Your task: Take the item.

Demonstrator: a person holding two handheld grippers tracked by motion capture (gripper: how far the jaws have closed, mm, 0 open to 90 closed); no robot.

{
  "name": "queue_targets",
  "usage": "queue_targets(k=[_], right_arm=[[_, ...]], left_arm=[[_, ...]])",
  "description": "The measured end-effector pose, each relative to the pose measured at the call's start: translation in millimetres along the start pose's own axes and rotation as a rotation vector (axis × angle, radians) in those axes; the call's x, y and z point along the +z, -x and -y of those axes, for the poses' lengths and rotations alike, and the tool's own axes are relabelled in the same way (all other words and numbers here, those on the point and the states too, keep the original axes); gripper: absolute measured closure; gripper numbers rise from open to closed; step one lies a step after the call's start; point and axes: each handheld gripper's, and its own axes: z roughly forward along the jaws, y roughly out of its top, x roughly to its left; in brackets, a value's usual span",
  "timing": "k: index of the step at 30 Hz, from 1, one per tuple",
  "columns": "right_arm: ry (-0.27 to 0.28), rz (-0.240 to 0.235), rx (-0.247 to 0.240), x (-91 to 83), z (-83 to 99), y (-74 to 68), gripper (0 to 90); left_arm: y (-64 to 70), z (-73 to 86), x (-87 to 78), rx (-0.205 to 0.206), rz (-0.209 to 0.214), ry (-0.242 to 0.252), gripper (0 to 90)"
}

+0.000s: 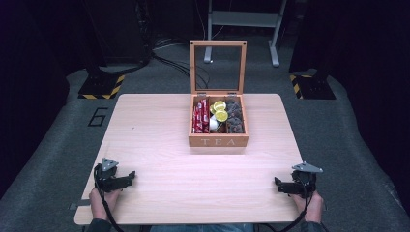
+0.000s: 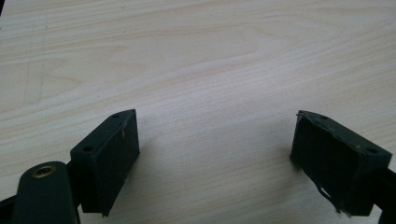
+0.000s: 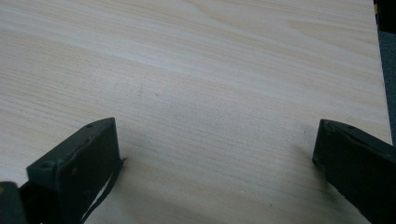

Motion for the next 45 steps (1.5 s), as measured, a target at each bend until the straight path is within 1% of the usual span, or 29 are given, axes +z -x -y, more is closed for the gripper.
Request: queue_targets(k=[6,8,16,18,20,22,25,26,28,31,32,33,34,38,41,42,45], right_arm=[[-0.001,0.001,0.001,0.0,0.0,-0.2,0.2],[0.000,-0.004,-0.007,-0.4,0.3,0.1,1.1],[0.003,-0.005,-0.005,-0.4,0.2,-0.4,1.9],[0.003,-0.007,-0.010,-0.1,-0.1,-0.2,2.0],[0.003,-0.007,-0.011,-0.1,-0.1,-0.2,2.0],[0.003,-0.007,-0.010,-0.1,-0.2,-0.2,1.9],[0.005,-0.003,-0.009,-0.2,-0.1,-0.7,1.9],[0.005,-0.002,-0.010,-0.2,-0.1,-0.8,1.9],[0.006,-0.005,-0.012,-0.1,-0.1,-0.5,1.8],[0.007,0.000,-0.012,-0.3,0.0,-1.1,1.8],[0.005,0.001,-0.005,-0.5,0.0,-1.4,1.8],[0.005,0.001,-0.005,-0.5,0.0,-1.4,1.8],[0.005,-0.003,-0.012,-0.1,-0.1,-0.6,1.8],[0.004,0.003,-0.012,-0.4,-0.2,-1.9,1.8],[0.005,0.003,-0.013,-0.3,-0.3,-1.6,1.8],[0.004,0.003,-0.013,-0.3,-0.3,-1.6,1.8],[0.006,0.002,-0.014,-0.2,-0.3,-1.5,1.9]], left_arm=[[-0.5,-0.1,0.2,0.003,0.006,0.000,14.8],[-0.6,-0.1,0.2,0.003,0.006,0.000,14.7],[0.2,0.0,0.3,0.002,0.004,0.003,14.8],[1.2,0.1,0.7,0.018,0.020,0.007,14.7],[2.2,-0.2,0.6,0.032,0.031,0.002,14.1],[1.6,-0.8,0.6,0.036,0.034,-0.007,13.7],[2.1,-1.6,2.1,0.029,0.032,-0.005,11.7],[1.9,-2.1,1.8,0.034,0.037,-0.016,10.8],[2.7,-2.4,2.1,0.025,0.042,-0.016,7.8],[2.6,-1.6,2.0,0.002,0.059,-0.001,6.9],[1.9,-2.7,1.1,0.003,0.075,-0.010,6.8],[1.9,-2.7,1.1,0.003,0.075,-0.010,6.8],[1.9,-4.2,0.4,0.003,0.090,-0.010,6.8],[3.7,-6.7,-0.1,0.000,0.105,-0.005,5.0],[6.2,-11.3,-1.2,0.011,0.113,-0.009,4.9],[7.1,-12.3,-1.5,0.012,0.113,-0.001,4.8],[8.7,-17.2,-2.3,0.013,0.128,0.001,4.9]])
